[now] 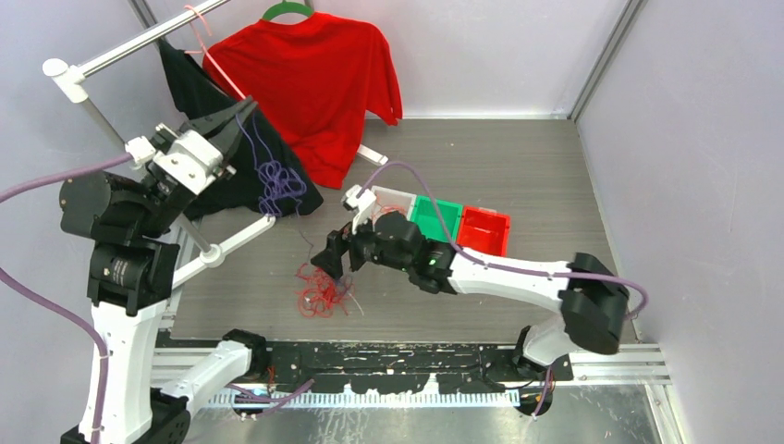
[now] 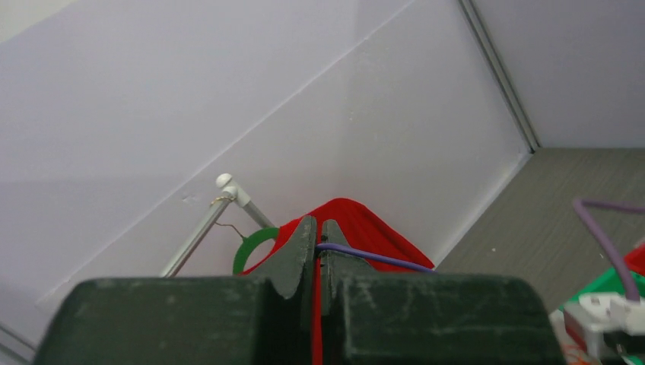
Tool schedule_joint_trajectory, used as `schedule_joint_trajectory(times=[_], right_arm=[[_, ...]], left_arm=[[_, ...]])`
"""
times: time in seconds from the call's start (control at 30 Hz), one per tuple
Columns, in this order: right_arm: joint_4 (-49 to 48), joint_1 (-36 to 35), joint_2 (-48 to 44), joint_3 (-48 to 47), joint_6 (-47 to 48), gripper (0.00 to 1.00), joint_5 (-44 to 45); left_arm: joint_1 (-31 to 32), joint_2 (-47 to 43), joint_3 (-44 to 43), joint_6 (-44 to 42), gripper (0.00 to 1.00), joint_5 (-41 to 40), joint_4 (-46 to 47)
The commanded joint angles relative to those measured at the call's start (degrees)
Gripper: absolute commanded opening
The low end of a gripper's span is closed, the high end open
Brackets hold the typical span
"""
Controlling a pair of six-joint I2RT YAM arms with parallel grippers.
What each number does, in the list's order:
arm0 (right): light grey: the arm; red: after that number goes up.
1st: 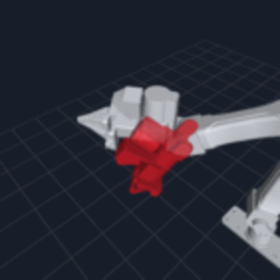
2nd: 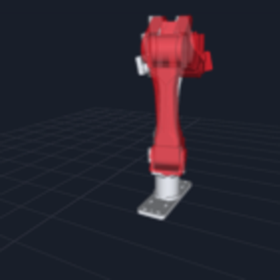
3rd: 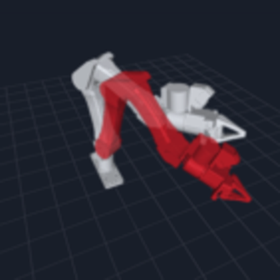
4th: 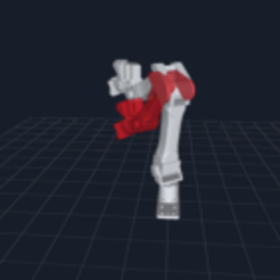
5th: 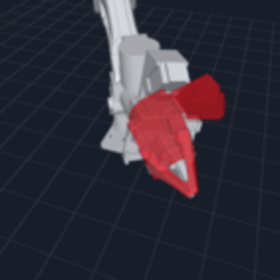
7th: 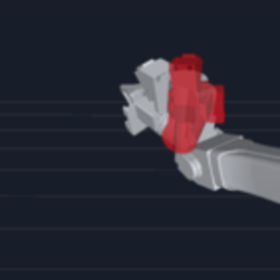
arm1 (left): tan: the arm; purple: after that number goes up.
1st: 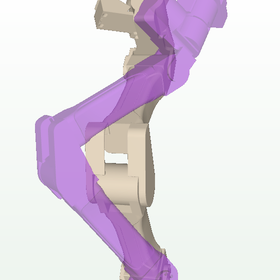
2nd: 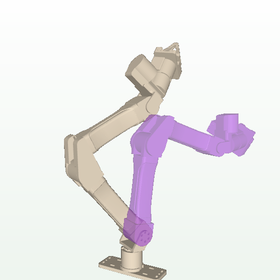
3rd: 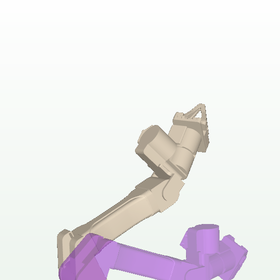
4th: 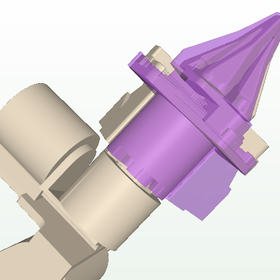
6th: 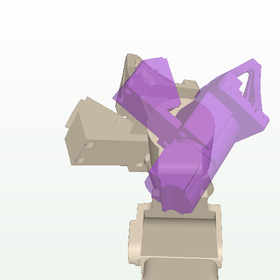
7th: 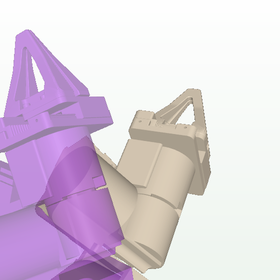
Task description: Untangle the cables
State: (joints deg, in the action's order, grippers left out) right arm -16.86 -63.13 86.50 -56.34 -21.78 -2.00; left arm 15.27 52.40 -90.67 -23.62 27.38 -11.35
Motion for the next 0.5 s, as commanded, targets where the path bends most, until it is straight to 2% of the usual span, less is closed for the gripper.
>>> schedule_joint_trajectory(times=[0.0,0.23,0.47], right_arm=[[4.3,0.5,-8.3,-4.9,4.6,0.85,-1.3],[3.0,0.5,-16.5,-10.3,10.4,0.94,-3.9],[-0.2,3.4,-12.9,-19.6,7.5,0.93,-16.5]], left_arm=[[0.0,-2.8,3.5,-3.0,0.00,3.4,-3.0],[0.0,-5.5,10.9,-7.5,0.00,5.1,-7.7],[0.0,-5.6,11.1,-8.6,0.00,9.4,-14.8]])
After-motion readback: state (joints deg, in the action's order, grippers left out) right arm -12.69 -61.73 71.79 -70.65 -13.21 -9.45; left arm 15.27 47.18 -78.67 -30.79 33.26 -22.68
